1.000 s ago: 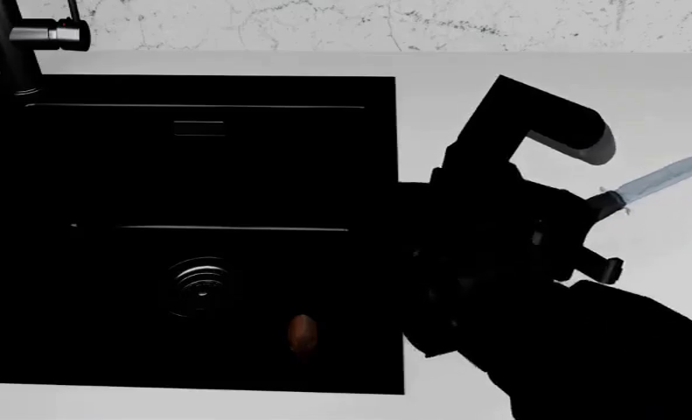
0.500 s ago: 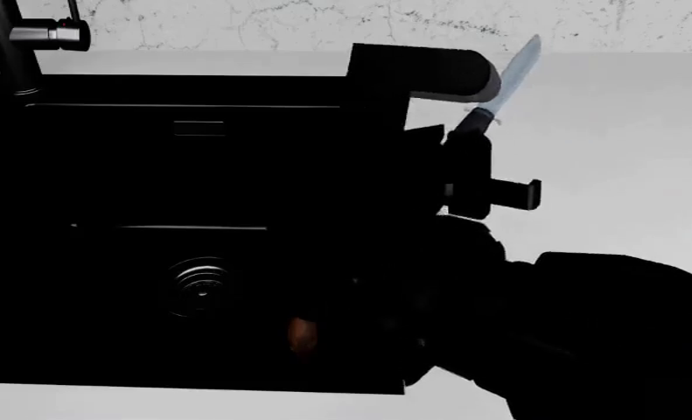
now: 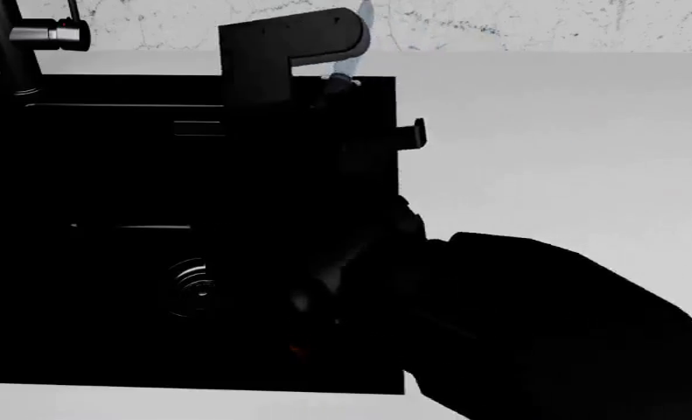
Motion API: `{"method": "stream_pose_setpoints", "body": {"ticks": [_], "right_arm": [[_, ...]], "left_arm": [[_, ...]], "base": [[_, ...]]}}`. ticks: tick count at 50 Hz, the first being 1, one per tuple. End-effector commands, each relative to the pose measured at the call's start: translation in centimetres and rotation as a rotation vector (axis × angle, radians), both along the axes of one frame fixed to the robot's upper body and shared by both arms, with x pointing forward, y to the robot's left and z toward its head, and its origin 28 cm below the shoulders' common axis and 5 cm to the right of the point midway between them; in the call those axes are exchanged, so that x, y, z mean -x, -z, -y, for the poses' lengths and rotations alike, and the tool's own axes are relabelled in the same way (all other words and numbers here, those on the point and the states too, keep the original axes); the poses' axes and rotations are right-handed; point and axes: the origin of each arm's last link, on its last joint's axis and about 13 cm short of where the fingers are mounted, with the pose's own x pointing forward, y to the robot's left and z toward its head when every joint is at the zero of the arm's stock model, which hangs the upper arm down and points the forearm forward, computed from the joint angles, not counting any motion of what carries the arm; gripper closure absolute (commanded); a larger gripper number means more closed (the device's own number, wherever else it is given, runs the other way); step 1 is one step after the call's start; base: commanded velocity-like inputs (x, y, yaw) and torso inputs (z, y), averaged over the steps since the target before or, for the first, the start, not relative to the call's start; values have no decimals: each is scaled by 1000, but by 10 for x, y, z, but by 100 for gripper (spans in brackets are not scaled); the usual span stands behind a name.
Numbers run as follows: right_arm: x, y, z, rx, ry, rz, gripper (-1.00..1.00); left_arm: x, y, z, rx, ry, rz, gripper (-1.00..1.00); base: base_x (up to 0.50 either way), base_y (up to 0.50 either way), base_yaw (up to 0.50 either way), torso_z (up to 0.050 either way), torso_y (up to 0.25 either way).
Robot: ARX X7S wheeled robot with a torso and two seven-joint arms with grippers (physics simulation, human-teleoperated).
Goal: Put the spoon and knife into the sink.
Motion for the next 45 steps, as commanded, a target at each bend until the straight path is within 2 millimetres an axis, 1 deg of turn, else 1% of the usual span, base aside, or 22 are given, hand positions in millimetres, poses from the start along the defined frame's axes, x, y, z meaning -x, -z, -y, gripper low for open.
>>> {"method": "stream_pose_setpoints", "body": {"ticks": [1,7,16,25,30,40,45], "right_arm": [[-5,-3,-9,-3,-94,-49,100],[-4,-3,-9,-27,-139,-107,100],[-8,-2,-3,-54,-162,-158,100],[-13,1,3,-62,-148,-194,100],[-11,5,2,-52,-155,-206,100],[-4,19,-1,-21,-186,-246,100],[-3,21,-2,-21,-194,-256,100]], "left_arm": [[4,0,-2,-2,-19,-3,-100],[5,-1,-1,-7,-22,-6,-100],[4,1,-1,-9,-31,-15,-100],[4,3,-2,-11,-38,-23,-100],[2,6,-3,-8,-40,-29,-100],[0,9,-5,-1,-43,-34,-100],[1,9,-6,-1,-44,-34,-100]], "base": [[0,0,0,0,0],[0,0,0,0,0],[0,0,0,0,0],[0,0,0,0,0],[0,0,0,0,0],[0,0,0,0,0],[0,0,0,0,0]]}}
